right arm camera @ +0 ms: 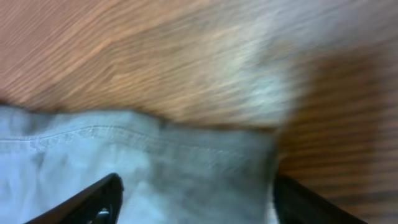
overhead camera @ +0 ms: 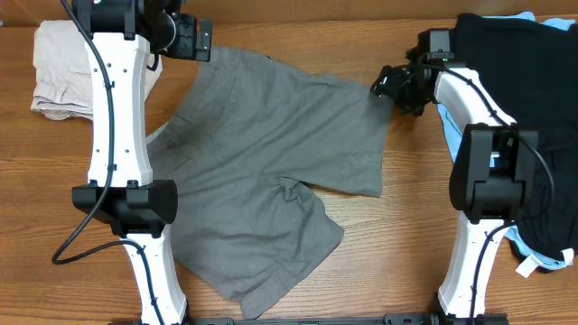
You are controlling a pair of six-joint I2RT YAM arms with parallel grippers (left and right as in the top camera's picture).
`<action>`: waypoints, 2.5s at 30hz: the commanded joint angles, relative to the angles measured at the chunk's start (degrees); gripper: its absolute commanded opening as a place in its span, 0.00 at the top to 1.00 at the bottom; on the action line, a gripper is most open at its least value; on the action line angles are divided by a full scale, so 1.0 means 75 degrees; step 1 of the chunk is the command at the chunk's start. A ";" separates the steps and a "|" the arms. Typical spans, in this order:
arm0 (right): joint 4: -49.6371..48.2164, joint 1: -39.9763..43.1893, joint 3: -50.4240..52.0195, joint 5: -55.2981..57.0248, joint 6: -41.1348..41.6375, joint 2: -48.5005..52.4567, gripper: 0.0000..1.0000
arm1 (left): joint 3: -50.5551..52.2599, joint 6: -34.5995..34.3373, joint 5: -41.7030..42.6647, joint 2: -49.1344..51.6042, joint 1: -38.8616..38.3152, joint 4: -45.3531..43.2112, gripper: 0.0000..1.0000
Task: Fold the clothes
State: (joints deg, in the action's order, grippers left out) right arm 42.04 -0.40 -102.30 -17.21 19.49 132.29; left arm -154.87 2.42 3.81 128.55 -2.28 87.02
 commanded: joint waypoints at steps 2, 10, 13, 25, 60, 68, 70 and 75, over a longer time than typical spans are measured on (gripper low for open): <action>0.0035 -0.0399 0.0519 -0.0300 0.0029 0.0440 0.35 | -0.0003 -0.0093 -0.0085 0.0017 -0.0050 0.0015 0.00; -0.0629 -0.0417 0.0463 0.0291 0.0207 0.0437 0.96 | -0.0003 -0.0093 -0.0087 0.0017 -0.0050 0.0012 0.00; -0.1070 -0.0315 0.0227 0.0289 0.0201 0.0437 0.96 | -0.0003 -0.0093 -0.0087 0.0017 -0.0050 -0.0012 0.00; -0.2975 -0.0227 -0.0880 0.1005 0.0434 0.0437 0.96 | -0.0003 -0.0093 -0.0157 0.0017 -0.0047 -0.0058 0.00; 0.7332 -0.1682 -0.5353 0.2218 0.1122 -0.2923 0.00 | -0.0306 -0.1177 -0.1300 -0.2731 -0.0035 0.1306 0.00; 0.7332 -0.2556 -0.4409 0.2084 0.1075 -0.3077 0.00 | 0.0565 -0.0997 -0.1396 -0.2731 0.0143 0.1306 0.00; 0.7332 -0.2669 -0.4028 0.2075 0.1189 -0.3092 0.00 | 0.0784 -0.0973 -0.1384 -0.2731 0.0306 0.1306 0.00; 0.6878 -0.3136 -0.2614 0.2087 0.1250 -0.3340 0.00 | 0.1361 -0.0976 -0.1303 -0.2731 0.0597 0.1306 0.00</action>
State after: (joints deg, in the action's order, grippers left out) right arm 95.09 -21.58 -126.87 -2.20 28.08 109.54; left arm -147.04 -5.61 -6.07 107.81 1.08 96.71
